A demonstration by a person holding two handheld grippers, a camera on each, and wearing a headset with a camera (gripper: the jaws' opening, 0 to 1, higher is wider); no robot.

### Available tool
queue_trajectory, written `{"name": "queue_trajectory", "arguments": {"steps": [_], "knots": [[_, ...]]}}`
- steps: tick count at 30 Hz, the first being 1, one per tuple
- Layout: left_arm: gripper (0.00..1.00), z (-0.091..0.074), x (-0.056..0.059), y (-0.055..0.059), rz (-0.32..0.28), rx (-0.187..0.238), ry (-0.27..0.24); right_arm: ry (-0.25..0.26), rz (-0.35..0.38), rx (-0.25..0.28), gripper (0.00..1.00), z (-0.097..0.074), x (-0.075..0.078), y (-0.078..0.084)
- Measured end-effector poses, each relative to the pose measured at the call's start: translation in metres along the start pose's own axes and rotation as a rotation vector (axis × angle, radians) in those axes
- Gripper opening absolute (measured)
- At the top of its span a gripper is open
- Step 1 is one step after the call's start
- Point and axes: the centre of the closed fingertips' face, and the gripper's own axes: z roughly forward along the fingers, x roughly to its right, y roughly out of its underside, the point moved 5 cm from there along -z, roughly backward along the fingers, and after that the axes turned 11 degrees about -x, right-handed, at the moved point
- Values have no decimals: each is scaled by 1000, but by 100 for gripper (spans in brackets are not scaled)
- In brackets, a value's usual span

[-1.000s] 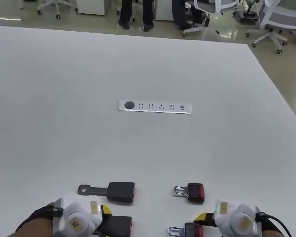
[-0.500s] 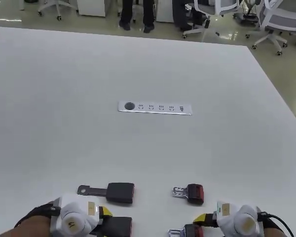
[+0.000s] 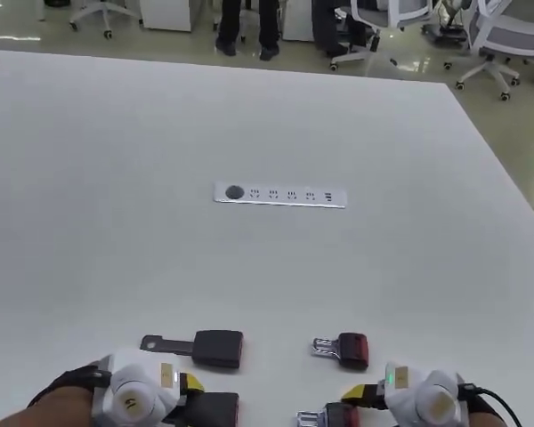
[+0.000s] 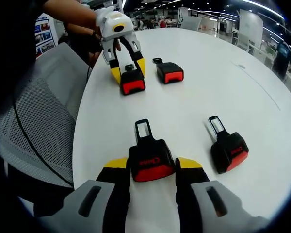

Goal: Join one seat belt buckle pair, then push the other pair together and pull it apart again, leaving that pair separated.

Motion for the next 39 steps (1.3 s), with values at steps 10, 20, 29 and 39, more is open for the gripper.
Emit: {"name": "queue_trajectory", "arguments": {"steps": [10, 20, 29, 39], "knots": [[35, 0, 0, 0, 0, -24, 6, 5, -1, 20, 34, 13, -1, -16], [35, 0, 0, 1, -1, -34, 7, 6, -10, 47, 34, 22, -8, -39], [35, -1, 0, 0, -1, -39, 7, -6, -20, 68, 34, 31, -16, -56], [35, -1, 0, 0, 6, -48, 7, -7, -28, 94, 34, 45, -18, -71]]}}
